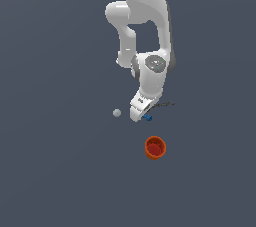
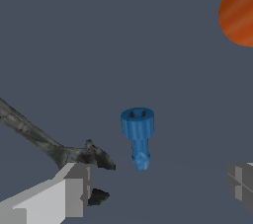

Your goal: Pick up a designated object from a clutter of objects.

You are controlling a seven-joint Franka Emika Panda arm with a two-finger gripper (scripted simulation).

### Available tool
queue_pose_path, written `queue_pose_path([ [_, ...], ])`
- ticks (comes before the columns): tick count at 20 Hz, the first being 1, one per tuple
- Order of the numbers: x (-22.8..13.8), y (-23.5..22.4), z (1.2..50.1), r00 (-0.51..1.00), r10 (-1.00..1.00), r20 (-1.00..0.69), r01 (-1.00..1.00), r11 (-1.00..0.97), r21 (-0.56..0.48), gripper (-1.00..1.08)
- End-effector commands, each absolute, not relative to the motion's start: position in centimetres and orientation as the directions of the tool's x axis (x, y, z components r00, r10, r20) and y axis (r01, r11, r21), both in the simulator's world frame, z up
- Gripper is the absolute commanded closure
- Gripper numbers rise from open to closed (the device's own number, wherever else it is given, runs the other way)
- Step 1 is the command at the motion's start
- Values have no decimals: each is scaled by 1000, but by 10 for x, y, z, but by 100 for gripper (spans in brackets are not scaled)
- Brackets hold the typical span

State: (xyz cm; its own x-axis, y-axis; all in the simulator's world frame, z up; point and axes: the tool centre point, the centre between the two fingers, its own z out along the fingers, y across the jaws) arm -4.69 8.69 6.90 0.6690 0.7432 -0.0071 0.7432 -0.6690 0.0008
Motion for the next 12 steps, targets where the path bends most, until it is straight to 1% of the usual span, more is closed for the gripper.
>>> queue_pose_path([
  [1, -50, 90, 64, 650, 760, -2, 760, -650, 1, -92],
  [12, -52, 91, 52, 643, 766, -1, 766, -643, 0, -92],
])
